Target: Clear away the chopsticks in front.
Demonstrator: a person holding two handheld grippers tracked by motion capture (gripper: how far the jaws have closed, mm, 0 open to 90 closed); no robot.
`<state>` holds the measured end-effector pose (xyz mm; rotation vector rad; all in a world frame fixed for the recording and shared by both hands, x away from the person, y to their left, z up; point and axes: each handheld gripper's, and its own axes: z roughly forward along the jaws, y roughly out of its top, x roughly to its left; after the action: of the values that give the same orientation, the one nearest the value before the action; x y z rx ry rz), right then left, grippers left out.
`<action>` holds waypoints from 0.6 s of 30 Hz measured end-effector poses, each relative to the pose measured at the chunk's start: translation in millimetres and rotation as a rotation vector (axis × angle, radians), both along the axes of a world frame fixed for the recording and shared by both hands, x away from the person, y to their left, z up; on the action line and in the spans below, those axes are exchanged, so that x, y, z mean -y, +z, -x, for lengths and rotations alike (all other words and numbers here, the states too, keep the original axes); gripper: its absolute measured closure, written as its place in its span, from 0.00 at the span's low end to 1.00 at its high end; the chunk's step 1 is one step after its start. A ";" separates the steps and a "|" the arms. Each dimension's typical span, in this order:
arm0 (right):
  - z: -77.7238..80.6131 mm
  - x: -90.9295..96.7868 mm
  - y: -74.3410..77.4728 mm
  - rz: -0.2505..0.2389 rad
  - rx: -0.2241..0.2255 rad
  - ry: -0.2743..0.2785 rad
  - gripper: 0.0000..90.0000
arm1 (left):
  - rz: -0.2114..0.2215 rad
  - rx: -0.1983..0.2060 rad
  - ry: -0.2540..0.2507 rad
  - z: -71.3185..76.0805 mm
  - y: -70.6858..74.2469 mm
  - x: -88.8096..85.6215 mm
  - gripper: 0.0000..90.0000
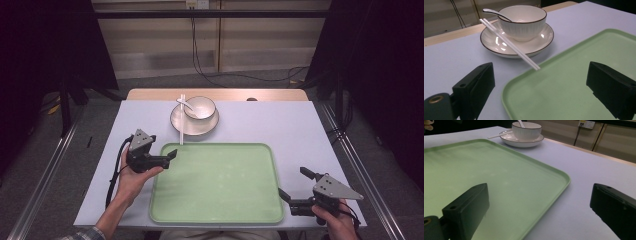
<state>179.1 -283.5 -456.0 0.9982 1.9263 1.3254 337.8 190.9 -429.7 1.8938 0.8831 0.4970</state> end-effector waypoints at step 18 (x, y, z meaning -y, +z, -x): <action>0.3 0.4 0.0 0.002 -0.003 -0.003 0.02 | -0.039 -0.006 0.002 -37.1 1.8 17.9 0.15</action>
<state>178.7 -283.9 -456.1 1.0018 1.9270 1.3210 375.0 173.1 -427.9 1.9311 0.8856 0.5136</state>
